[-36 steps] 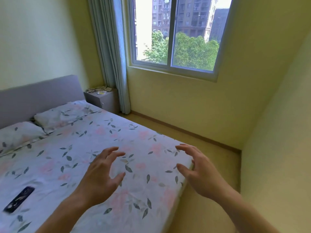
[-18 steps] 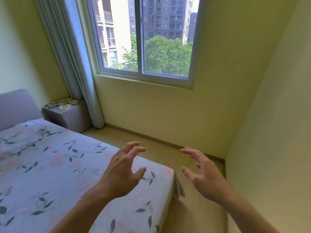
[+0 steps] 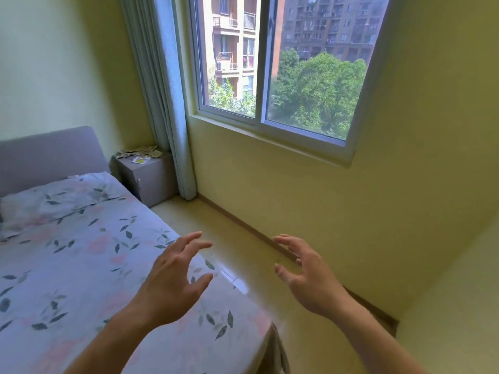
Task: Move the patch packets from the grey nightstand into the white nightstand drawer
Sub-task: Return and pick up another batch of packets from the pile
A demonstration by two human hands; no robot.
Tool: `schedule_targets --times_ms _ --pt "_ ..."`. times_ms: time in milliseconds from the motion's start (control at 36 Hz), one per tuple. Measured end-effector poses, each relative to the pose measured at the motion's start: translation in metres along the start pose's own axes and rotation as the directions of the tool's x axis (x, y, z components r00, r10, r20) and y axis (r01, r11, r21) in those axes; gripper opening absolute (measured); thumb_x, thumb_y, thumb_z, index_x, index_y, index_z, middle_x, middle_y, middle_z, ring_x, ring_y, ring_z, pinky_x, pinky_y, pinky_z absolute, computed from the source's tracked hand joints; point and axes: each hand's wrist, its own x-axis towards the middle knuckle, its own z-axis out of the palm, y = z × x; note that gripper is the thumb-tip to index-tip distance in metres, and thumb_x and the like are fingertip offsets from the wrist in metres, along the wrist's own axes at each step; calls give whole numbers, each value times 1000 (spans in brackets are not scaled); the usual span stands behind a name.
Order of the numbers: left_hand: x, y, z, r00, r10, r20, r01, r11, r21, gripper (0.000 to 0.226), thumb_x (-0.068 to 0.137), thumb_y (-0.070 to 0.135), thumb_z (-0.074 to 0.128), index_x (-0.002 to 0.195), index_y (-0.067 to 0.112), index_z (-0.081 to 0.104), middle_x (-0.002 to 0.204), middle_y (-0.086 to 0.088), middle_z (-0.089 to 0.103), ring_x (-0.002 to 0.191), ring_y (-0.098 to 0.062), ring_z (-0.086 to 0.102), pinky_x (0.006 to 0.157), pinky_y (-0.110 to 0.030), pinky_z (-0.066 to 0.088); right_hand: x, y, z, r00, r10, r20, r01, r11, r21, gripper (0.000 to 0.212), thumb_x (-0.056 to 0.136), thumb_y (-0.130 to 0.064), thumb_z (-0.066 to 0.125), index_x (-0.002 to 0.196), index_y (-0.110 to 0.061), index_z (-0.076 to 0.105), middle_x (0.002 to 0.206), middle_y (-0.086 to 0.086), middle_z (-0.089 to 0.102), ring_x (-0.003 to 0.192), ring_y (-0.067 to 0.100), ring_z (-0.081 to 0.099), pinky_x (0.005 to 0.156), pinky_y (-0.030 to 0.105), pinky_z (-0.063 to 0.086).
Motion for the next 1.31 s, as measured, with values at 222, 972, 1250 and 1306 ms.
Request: schedule_targets --times_ms 222,972,1250,1306 --pt "96 5 46 989 -130 -69 131 991 14 55 88 43 69 138 42 46 155 20 32 142 -8 34 117 -38 33 113 54 -59 996 -83 46 84 996 -23 55 95 -24 69 144 -39 50 148 -29 41 138 -4 38 121 33 33" --pt "547 105 206 987 -149 -58 151 988 37 55 87 46 67 139 39 48 154 20 31 141 -7 34 117 -28 28 517 248 -265 980 -129 151 138 989 -46 54 92 -27 72 135 -51 52 149 -32 42 139 -7 38 122 37 34" --pt "573 27 149 836 -467 -287 502 863 56 55 86 43 70 137 38 51 155 16 32 140 -12 35 117 -33 29 690 157 -179 783 -386 487 442 897 1 55 94 -29 68 143 -44 47 154 -25 39 141 -2 38 121 30 33" --pt "580 2 135 792 -509 -336 552 833 40 53 87 43 70 136 39 52 155 17 32 141 -12 34 116 -34 30 719 137 -157 740 -433 514 490 871 27 54 94 -30 67 143 -43 48 154 -25 39 140 -2 39 120 29 34"
